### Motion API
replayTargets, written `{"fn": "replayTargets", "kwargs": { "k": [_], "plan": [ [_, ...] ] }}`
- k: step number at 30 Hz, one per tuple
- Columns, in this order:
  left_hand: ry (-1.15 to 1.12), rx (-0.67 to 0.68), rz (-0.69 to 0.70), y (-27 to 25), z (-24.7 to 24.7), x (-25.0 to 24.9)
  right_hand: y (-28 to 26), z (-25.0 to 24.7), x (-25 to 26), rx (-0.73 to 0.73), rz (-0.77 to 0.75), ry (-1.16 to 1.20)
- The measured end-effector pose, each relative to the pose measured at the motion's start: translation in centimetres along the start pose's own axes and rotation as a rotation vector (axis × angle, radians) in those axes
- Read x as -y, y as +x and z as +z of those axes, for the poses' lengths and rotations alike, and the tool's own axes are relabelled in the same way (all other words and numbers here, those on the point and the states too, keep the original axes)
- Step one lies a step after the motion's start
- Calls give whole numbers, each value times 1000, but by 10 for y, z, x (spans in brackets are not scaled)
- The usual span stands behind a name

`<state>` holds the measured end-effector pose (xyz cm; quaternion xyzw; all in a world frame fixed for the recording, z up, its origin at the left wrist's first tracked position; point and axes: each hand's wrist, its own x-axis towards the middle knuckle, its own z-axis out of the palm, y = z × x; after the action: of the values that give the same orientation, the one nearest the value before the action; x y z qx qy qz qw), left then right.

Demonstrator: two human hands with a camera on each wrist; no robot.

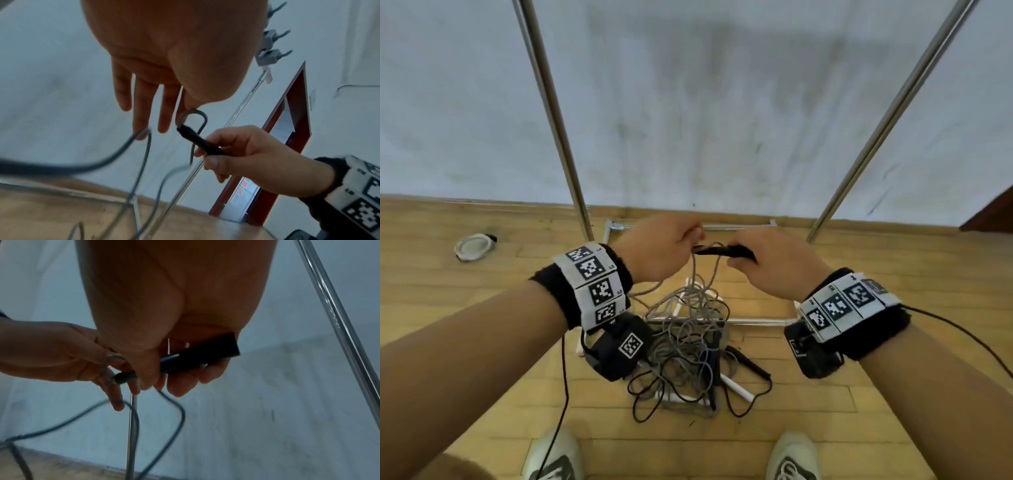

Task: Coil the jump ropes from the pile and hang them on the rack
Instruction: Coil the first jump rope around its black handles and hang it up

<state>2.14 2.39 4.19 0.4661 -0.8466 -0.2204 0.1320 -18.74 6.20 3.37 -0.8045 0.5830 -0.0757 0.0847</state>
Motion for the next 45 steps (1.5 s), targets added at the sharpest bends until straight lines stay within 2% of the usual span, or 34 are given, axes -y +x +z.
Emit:
{"fn": "replayTargets", "kwargs": {
  "k": [3, 5, 7, 9, 15, 20, 23, 25, 27, 29, 33, 36, 41, 43, 45],
  "plan": [
    [68, -201, 7, -14, -17, 2, -4, -21, 7, -29, 27, -17],
    [39, -243, 119, -24, -22, 1, -7, -26, 12, -65, 30, 18],
    [3, -173, 204, -29, -20, 0, -9, -25, 17, -113, 13, 88],
    [-62, -101, 168, -31, -15, 2, -8, -20, 24, -179, -16, 160],
    [-369, -156, 75, -29, -11, 25, 12, -17, 28, -293, -46, 267],
    [-352, -74, 29, -22, -11, 51, 22, -31, 11, -502, 62, 499],
    [-235, 44, -39, -22, -7, 69, 28, -46, 1, -670, 162, 714],
    [-143, 116, -83, -24, -4, 80, 29, -56, -7, -766, 208, 771],
    [-104, 115, -97, -25, -3, 87, 28, -60, -13, -746, 180, 760],
    [-133, 61, -101, -23, -5, 86, 27, -56, -12, -658, 131, 726],
    [-286, -85, -64, -15, -10, 62, 30, -40, 7, -410, 55, 630],
    [-400, -183, -12, -6, -12, 40, 33, -32, 24, -304, -17, 603],
    [-515, -153, 31, -2, -10, 26, 37, -32, 31, -367, -2, 664],
    [-471, -156, 15, -6, -10, 34, 39, -36, 24, -437, 44, 671],
    [-411, -97, -5, -10, -9, 46, 37, -41, 13, -521, 75, 698]
  ]
}}
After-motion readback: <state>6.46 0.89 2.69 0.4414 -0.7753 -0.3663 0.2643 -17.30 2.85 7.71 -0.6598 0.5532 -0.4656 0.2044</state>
